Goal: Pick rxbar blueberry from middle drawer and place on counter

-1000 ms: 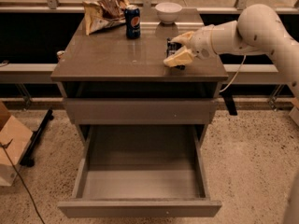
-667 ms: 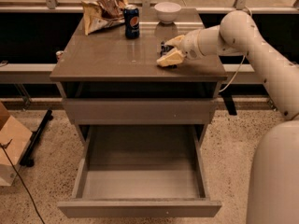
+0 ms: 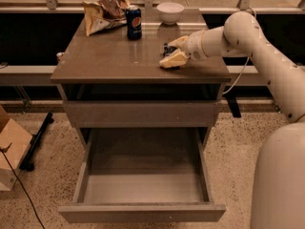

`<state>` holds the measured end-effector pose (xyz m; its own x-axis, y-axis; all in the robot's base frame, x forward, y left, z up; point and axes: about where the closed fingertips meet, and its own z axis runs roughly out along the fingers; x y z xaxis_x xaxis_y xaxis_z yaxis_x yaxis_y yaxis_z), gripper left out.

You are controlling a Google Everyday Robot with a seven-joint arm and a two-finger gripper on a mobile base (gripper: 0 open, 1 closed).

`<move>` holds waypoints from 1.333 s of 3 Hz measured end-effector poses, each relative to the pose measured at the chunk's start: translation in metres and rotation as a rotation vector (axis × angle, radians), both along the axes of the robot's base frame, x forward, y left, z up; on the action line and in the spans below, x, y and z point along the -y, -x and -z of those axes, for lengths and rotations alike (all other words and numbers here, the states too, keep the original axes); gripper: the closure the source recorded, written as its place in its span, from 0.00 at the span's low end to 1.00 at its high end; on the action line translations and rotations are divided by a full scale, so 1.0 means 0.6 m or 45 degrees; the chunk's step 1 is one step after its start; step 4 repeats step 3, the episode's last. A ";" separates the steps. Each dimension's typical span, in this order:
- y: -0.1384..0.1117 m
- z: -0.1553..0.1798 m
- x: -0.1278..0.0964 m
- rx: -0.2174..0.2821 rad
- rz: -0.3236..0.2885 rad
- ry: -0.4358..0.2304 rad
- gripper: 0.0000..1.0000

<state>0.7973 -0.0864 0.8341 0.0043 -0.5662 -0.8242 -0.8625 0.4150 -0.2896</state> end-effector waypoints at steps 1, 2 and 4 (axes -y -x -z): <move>0.000 0.003 -0.005 -0.004 -0.006 -0.001 0.11; -0.001 0.004 -0.010 -0.007 -0.010 -0.001 0.00; -0.001 0.000 -0.010 -0.007 -0.010 -0.001 0.00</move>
Offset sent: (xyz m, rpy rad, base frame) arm 0.0001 0.0027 -0.0017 0.0005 0.0025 0.0037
